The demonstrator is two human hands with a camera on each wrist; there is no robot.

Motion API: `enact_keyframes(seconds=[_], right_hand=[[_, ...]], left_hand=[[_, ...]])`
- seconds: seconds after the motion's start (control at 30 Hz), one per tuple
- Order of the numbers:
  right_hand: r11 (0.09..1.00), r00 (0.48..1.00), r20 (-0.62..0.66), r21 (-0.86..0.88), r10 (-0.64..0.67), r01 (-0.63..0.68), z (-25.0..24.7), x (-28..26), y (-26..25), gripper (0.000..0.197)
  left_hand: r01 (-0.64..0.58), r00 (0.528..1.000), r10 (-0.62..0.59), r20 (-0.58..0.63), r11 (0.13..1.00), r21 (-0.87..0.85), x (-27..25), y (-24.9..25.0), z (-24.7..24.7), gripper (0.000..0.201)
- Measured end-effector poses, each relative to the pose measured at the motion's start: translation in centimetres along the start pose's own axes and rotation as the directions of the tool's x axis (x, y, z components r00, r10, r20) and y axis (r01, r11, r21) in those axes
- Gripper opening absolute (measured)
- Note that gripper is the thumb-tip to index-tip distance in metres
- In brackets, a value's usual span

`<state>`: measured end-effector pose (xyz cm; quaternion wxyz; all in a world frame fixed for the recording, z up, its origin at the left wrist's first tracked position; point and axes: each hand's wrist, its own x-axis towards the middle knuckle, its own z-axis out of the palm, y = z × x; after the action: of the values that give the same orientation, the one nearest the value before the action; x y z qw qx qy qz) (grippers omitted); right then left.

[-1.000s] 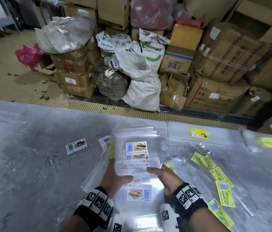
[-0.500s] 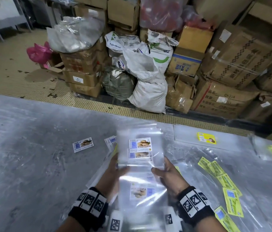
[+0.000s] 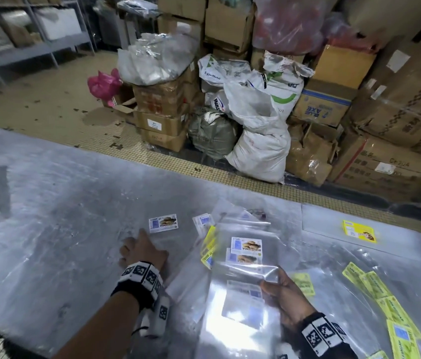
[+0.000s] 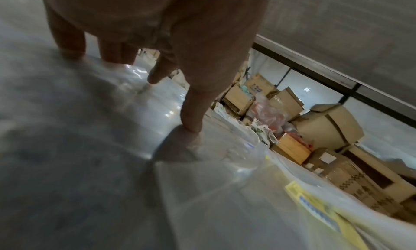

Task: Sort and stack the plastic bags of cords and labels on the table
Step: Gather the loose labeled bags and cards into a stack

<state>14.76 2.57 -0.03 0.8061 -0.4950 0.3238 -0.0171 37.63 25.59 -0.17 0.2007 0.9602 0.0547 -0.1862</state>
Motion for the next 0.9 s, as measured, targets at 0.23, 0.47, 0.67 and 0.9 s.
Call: enact_keyframes(seconds=[0.23,0.47,0.67,0.9], right_hand=[[0.999,1.000,-0.029,-0.047,0.004,-0.005,-0.2,0.0,0.3,0.040],[0.997,0.996,-0.087,-0.072,-0.007,0.001,-0.3,0.3,0.8,0.039],[0.999,0.998,-0.067,-0.047,-0.006,0.003,0.0,0.0,0.7,0.040],[1.000,0.998,-0.063,0.002,-0.012,0.013,0.1,-0.2,0.6,0.041]], left_hand=[[0.170,0.985,-0.169,0.032,0.936,-0.308,1.2,-0.6,-1.3,0.102],[0.108,0.988,-0.033,0.151,0.848,-0.519,3.0,-1.7,-2.0,0.015],[-0.082,0.978,0.154,0.143,0.908,-0.411,2.9,-3.0,-2.1,0.045],[0.166,0.960,0.081,0.267,0.603,-0.780,1.7,-3.8,-2.1,0.021]])
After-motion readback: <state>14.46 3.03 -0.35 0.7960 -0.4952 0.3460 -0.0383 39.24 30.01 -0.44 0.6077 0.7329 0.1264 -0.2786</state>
